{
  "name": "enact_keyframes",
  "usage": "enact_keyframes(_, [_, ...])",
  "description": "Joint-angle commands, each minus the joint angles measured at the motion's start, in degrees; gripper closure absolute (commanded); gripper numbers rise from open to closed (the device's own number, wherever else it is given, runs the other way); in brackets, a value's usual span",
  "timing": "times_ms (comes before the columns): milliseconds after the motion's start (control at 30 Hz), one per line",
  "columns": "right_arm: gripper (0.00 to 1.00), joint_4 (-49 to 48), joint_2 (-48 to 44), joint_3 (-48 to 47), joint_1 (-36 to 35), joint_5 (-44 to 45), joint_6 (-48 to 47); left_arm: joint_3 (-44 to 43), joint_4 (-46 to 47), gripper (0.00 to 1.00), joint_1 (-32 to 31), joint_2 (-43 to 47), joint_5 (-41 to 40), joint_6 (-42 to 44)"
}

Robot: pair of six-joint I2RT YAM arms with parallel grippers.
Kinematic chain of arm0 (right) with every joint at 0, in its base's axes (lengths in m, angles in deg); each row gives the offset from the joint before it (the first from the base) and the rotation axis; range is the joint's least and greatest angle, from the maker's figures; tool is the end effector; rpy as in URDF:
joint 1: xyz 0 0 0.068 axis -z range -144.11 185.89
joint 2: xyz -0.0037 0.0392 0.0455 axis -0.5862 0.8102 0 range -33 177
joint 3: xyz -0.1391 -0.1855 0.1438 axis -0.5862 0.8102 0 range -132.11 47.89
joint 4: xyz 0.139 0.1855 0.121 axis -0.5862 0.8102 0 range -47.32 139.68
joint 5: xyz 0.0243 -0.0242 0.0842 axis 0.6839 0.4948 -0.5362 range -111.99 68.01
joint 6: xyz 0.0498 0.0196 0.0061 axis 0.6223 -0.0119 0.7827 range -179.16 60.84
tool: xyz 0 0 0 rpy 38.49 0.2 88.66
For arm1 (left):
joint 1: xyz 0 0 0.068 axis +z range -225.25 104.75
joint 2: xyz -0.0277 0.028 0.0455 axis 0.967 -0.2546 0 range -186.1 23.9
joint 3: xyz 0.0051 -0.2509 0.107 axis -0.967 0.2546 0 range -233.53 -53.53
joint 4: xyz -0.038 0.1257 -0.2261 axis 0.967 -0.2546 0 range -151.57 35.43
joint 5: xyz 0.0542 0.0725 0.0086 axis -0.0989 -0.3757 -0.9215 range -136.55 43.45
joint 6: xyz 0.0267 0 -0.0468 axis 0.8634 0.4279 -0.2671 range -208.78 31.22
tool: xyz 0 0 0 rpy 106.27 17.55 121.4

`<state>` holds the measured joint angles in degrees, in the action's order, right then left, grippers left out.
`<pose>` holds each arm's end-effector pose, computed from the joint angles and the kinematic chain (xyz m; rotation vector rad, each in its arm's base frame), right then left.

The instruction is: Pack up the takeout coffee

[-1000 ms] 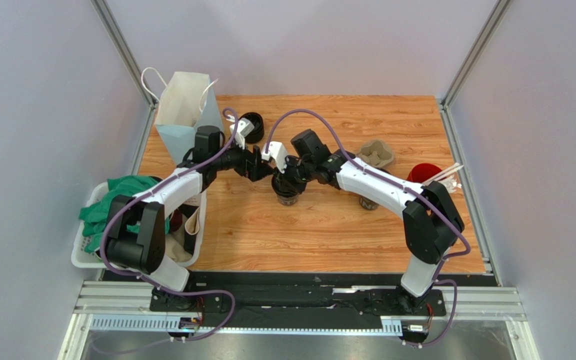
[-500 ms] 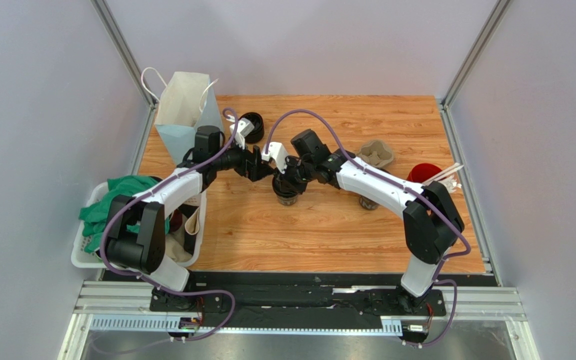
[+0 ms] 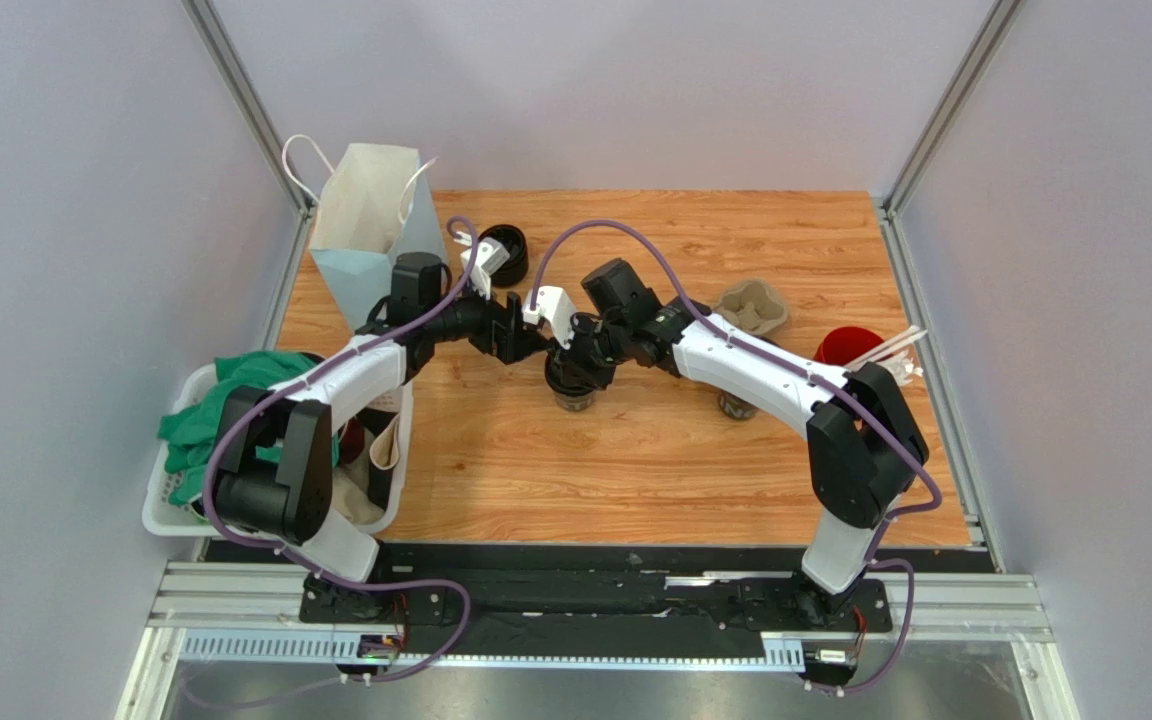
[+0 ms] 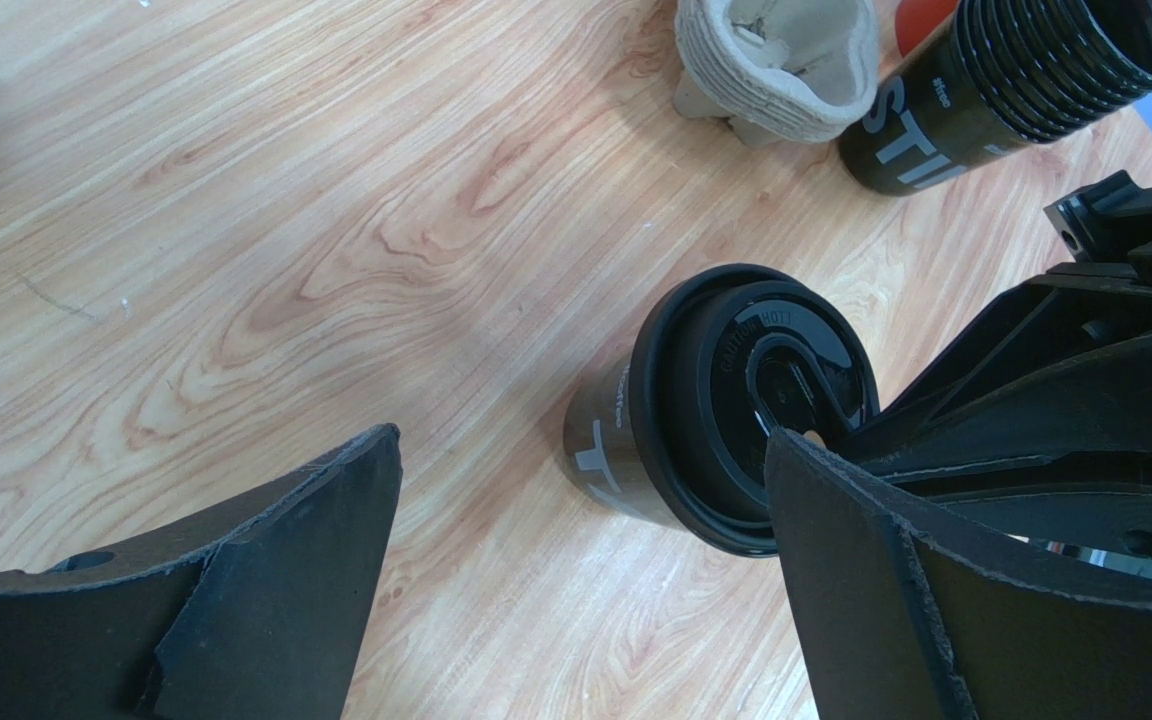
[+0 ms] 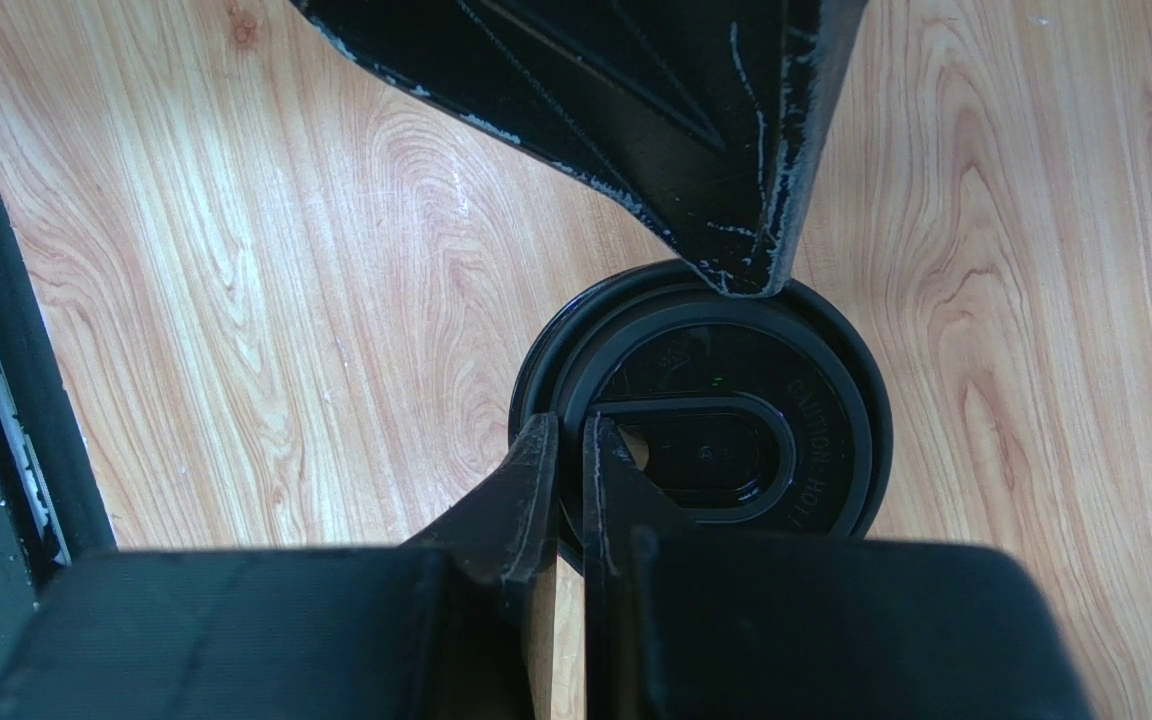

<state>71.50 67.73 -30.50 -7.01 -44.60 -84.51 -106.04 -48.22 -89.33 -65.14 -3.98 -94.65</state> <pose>0.2731 0.2726 0.2521 -1.5248 1.9410 0.6189 0.3189 -0.1049 0.2295 0.6023 2.0024 -0.9862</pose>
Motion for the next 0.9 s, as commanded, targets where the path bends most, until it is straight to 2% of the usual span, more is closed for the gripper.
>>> enact_keyframes(0, [0.99,0.63,-1.24,-0.98,-0.17,0.55,0.11,-0.05,2.61,0.01,0.29,-0.35,1.11,0.86])
enact_keyframes(233, [1.0,-2.27,-2.99,0.17,-0.26,2.57,0.82,-0.14,2.7,0.01,0.29,-0.7,1.29,0.77])
enact_keyframes(867, [1.0,-0.17,-2.03,-0.36,-1.31,-0.51,0.38,-0.31,2.62,0.01,0.29,-1.23,1.47,0.68])
